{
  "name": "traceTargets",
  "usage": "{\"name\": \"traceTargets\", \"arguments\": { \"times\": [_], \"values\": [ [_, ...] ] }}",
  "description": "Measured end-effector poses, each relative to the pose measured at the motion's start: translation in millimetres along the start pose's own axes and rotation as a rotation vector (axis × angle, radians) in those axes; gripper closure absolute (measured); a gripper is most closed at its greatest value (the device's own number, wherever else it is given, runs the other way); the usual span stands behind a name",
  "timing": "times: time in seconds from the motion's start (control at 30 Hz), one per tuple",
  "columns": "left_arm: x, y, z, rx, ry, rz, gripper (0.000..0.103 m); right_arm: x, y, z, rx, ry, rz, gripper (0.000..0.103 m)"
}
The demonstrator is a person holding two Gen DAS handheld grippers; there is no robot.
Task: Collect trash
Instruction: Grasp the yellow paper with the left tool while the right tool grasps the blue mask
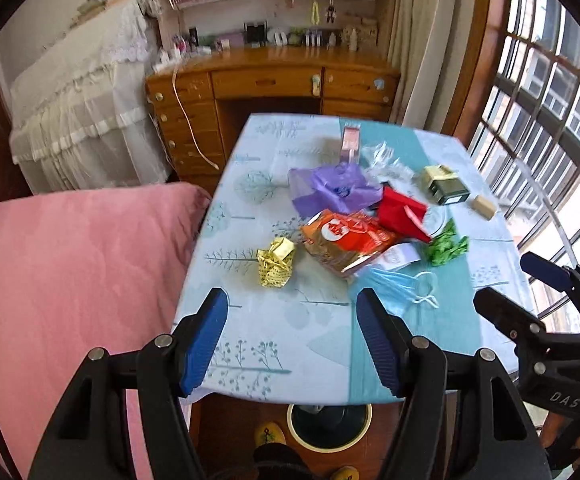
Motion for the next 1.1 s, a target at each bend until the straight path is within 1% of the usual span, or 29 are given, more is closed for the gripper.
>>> {"name": "traceTargets", "arguments": {
  "times": [0.1,0.23,0.33,0.53,0.63,0.7,0.77,0.8,0.87,0.9,0.93,0.97,1.0,1.03,1.07,1.1],
  "values": [
    [40.8,-14.6,-9.2,-0.003,-0.067,0.022,0.038,40.5,4.8,6.2,-0.011,-0.08,0.018,0.017],
    [86.3,-30.3,-15.3,-0.011,-0.145,0.041,0.038,83.0,8.7,18.8,-0.024,-0.168,0.041,0.017],
    [116.0,-37.9,-18.0,-0.015,-0.188,0.052,0.038,109.2,12.2,24.3,-0.019,-0.203,0.054,0.017],
    [162.5,-42.0,-19.1,-0.009,-0.271,0.09,0.038,143.3,17.6,27.3,-0.008,-0.25,0.074,0.017],
    [182.7,-36.8,-15.6,0.014,-0.318,0.106,0.038,157.0,18.6,28.5,-0.006,-0.273,0.063,0.017],
    [194.7,-33.7,-12.9,0.029,-0.341,0.105,0.038,164.5,16.7,30.8,-0.006,-0.293,0.048,0.021],
    [204.8,-31.4,-10.3,0.036,-0.361,0.104,0.038,172.4,14.1,34.3,-0.013,-0.32,0.036,0.033],
    [209.9,-30.0,-8.5,0.04,-0.373,0.106,0.038,176.5,12.0,36.6,-0.018,-0.334,0.029,0.036],
    [218.4,-28.1,-3.9,0.049,-0.397,0.109,0.038,181.8,8.7,42.5,-0.021,-0.356,0.021,0.05],
    [222.4,-27.5,-1.6,0.052,-0.406,0.11,0.04,183.4,7.1,45.4,-0.022,-0.367,0.017,0.054],
    [225.7,-27.5,0.9,0.052,-0.416,0.111,0.049,184.0,5.4,47.3,-0.021,-0.373,0.011,0.061],
    [228.9,-27.5,3.8,0.052,-0.431,0.114,0.06,184.7,3.9,50.5,-0.014,-0.38,0.0,0.071],
    [232.5,-27.2,7.4,0.049,-0.448,0.117,0.066,185.0,3.7,51.9,-0.008,-0.383,-0.006,0.076],
    [235.2,-27.3,10.2,0.045,-0.458,0.118,0.067,184.8,2.9,54.4,0.003,-0.387,-0.019,0.084],
    [236.2,-28.0,11.1,0.041,-0.454,0.119,0.068,184.6,2.5,55.7,0.013,-0.388,-0.031,0.088],
    [235.2,-28.5,11.1,0.04,-0.444,0.117,0.07,183.2,1.9,57.2,0.026,-0.384,-0.045,0.089]
  ]
}}
Point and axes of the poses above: each gripper's, at about its wrist camera, not at the fingertips, and x roughly the way its jaws point, y to its right, z to its underside, the point moved 9 cm from there along x, roughly the way its jaws point, and after that the axes turned 4 degrees about -x, right-handed, at the moved point
